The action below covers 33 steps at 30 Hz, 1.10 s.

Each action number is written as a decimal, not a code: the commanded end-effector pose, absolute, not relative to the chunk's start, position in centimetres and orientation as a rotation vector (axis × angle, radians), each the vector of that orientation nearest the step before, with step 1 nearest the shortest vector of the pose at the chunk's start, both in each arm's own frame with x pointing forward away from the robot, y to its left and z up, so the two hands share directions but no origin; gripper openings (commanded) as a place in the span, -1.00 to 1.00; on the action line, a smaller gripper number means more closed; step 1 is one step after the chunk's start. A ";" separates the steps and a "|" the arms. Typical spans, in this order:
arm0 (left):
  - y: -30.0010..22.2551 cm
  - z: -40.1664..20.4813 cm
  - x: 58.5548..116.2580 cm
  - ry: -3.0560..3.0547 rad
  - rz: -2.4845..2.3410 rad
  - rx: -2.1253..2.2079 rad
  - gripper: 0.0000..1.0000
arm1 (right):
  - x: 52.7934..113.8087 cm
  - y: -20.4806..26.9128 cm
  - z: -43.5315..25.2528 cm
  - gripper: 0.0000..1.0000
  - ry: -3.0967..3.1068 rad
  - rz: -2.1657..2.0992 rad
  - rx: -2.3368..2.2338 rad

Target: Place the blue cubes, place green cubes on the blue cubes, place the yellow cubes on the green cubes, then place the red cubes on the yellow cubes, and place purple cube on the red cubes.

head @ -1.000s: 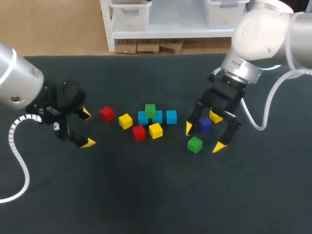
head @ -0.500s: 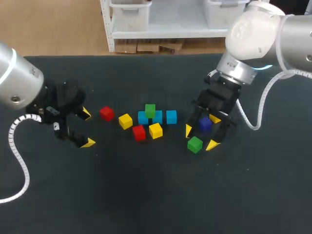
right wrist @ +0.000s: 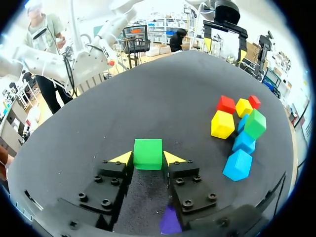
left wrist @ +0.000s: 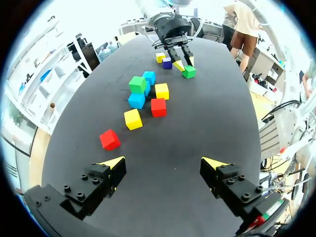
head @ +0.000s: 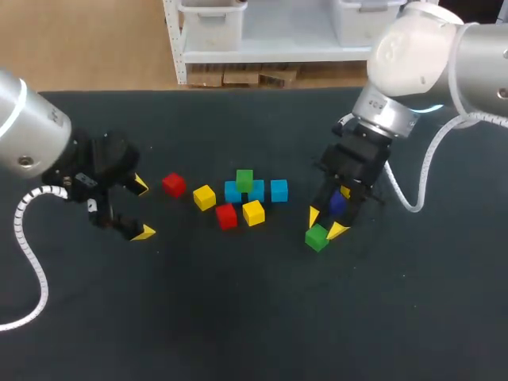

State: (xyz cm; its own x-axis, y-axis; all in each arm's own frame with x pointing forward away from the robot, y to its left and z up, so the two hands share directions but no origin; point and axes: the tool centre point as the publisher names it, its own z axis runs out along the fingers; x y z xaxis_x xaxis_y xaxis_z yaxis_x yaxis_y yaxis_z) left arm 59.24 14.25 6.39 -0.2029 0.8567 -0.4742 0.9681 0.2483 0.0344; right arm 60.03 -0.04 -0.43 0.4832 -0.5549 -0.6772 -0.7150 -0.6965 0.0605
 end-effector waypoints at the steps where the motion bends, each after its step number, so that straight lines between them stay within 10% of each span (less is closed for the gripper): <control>1: 14.4 6.3 59.2 2.122 -0.386 1.667 1.00 | 60.3 -0.2 0.0 -1.00 1.112 1.010 -2.487; 33: 14.4 6.3 59.2 2.122 -0.386 1.667 1.00 | 69.3 4.6 5.1 -1.00 1.645 0.867 -1.865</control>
State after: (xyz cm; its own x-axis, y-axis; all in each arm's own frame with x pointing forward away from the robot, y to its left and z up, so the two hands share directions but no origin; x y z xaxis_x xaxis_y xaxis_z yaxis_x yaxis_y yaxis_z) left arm 59.24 14.26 6.38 -0.2028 0.8566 -0.4744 0.9681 0.2482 0.0343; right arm 69.32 3.69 5.27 0.0650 -0.6544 -0.7533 -0.9879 -0.1490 0.0441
